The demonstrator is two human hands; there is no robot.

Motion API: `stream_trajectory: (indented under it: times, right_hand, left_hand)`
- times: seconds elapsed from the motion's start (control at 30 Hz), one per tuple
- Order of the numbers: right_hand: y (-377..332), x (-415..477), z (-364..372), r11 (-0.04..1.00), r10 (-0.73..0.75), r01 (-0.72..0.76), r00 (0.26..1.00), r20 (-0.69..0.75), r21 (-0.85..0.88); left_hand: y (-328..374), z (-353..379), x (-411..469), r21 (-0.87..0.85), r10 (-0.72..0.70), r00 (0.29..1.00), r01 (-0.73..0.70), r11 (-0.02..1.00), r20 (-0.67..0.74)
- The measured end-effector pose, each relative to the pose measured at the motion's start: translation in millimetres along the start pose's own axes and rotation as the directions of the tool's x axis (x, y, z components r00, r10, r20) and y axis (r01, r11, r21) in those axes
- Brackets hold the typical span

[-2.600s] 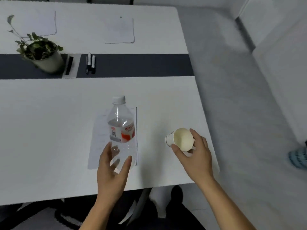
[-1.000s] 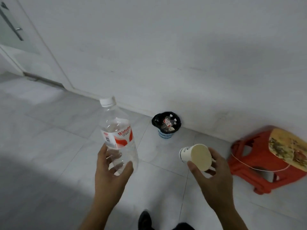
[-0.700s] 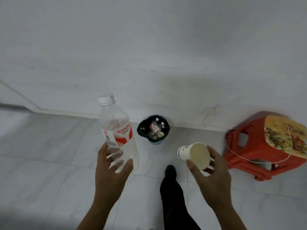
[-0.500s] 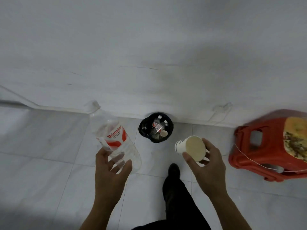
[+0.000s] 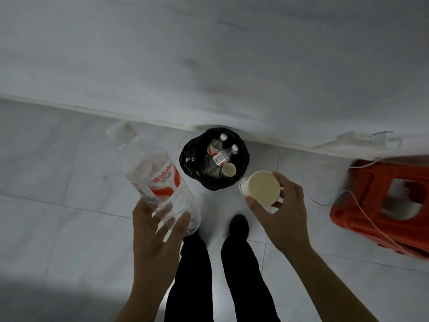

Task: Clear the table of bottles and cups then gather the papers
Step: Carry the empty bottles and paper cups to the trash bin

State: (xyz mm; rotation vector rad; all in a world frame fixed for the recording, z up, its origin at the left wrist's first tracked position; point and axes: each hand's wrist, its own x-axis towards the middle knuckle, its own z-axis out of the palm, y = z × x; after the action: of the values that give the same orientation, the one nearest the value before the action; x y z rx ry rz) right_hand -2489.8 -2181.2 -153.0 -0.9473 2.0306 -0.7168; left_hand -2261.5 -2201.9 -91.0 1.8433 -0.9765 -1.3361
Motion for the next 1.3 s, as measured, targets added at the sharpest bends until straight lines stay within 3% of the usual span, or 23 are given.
stream_trajectory:
  times: [0.13,0.3,0.4,0.53,0.6,0.7,0.97,1.17,1.3]
  right_hand:
    - [72.4,81.0,88.8,0.994,0.061,-0.061,0.998,0.006,-0.092]
    - [144.9,174.1,193.1,0.947,0.029,-0.032,0.999,-0.013,-0.320]
    - [187.9,210.8,235.1,0.836,0.014,-0.005,1.000,0.012,-0.548]
    - [220.0,218.4,253.5,0.651,0.071,0.100,0.979,0.192,-0.753]
    - [219.7,208.4,251.4,0.695,0.079,0.112,0.970,0.230,-0.710]
    - [218.2,186.1,241.8,0.772,0.046,0.111,0.972,0.230,-0.626]
    - [250.0,163.7,218.2,0.735,0.113,0.205,0.903,0.414,-0.647]
    - [219.3,141.7,194.6,0.866,0.192,0.026,0.904,0.382,-0.499]
    - [160.9,100.9,155.0,0.896,0.197,-0.025,0.917,0.347,-0.443]
  left_hand:
    - [-81.5,21.9,59.8,-0.004,-0.066,0.997,0.066,0.998,0.033]
    - [-158.3,37.0,123.2,0.098,-0.074,0.996,0.070,0.993,0.040]
    - [-188.4,46.6,158.8,0.223,-0.014,0.998,0.001,0.975,0.057]
    - [-216.3,68.5,208.6,0.359,-0.001,0.995,-0.036,0.933,0.104]
    - [-230.6,83.1,231.0,0.420,-0.038,0.988,-0.029,0.907,0.151]
    - [-248.1,107.5,262.7,0.517,0.016,0.980,-0.118,0.848,0.198]
    - [-298.2,153.6,310.9,0.752,-0.143,0.955,-0.107,0.650,0.260]
    - [-277.9,114.4,246.2,0.649,-0.080,0.954,-0.133,0.749,0.288]
    - [-238.0,51.1,178.0,0.630,-0.113,0.966,-0.060,0.775,0.231]
